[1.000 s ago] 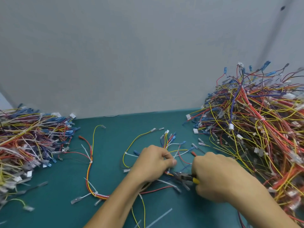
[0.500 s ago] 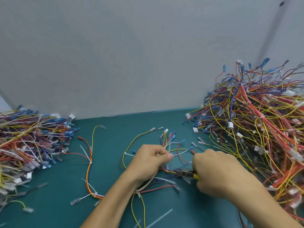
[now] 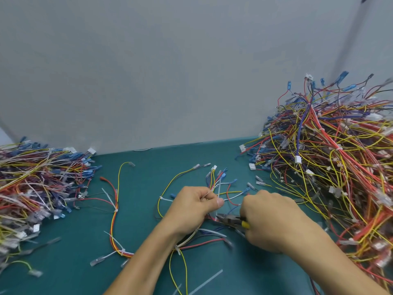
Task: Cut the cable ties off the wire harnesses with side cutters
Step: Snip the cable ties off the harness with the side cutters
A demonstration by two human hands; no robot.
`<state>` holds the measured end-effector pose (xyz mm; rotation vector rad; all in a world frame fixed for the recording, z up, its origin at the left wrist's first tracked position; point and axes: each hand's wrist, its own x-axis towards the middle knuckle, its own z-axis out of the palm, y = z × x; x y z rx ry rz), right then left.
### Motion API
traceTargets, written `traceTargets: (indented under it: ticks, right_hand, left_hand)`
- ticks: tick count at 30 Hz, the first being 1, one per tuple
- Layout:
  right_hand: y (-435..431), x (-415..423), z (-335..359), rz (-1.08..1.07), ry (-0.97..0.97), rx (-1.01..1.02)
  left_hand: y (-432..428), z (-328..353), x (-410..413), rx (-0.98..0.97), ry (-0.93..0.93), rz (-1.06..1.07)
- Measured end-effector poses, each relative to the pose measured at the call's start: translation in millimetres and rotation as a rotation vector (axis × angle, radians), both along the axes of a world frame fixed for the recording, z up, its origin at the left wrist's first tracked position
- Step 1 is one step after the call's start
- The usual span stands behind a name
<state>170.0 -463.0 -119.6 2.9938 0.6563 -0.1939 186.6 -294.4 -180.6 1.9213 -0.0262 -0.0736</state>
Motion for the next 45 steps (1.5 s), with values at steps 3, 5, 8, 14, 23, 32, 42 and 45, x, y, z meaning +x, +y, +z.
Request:
traceTargets:
  ticks: [3, 5, 8, 14, 23, 32, 42, 45]
  right_hand:
    - [2, 2, -3, -0.004, -0.002, -0.002]
    - [2, 2, -5, -0.002, -0.008, -0.008]
    - [2, 3, -6, 0.001, -0.015, -0.017]
    - [2, 3, -6, 0.025, -0.037, -0.048]
    - [-1, 4, -9, 0.050, -0.010, -0.048]
    - [-5, 6, -19, 0.074, -0.048, -0.010]
    - [-1, -2, -9, 0.013, -0.007, -0.067]
    - [-12, -11, 4, -0.001, 0.061, -0.106]
  left_hand:
    - [0, 0, 0, -0.001, -0.005, 0.007]
    - [0, -1, 0, -0.001, -0.012, 0.000]
    - [0, -1, 0, -0.010, -0.016, -0.002]
    - [-1, -3, -1, -0.021, -0.013, 0.007]
    - [-1, -2, -2, -0.015, -0.021, 0.024]
    - [-1, 0, -4, -0.088, -0.018, 0.072]
    - [-1, 1, -5, -0.111, -0.035, 0.067]
    - [-1, 1, -5, -0.101, -0.039, 0.067]
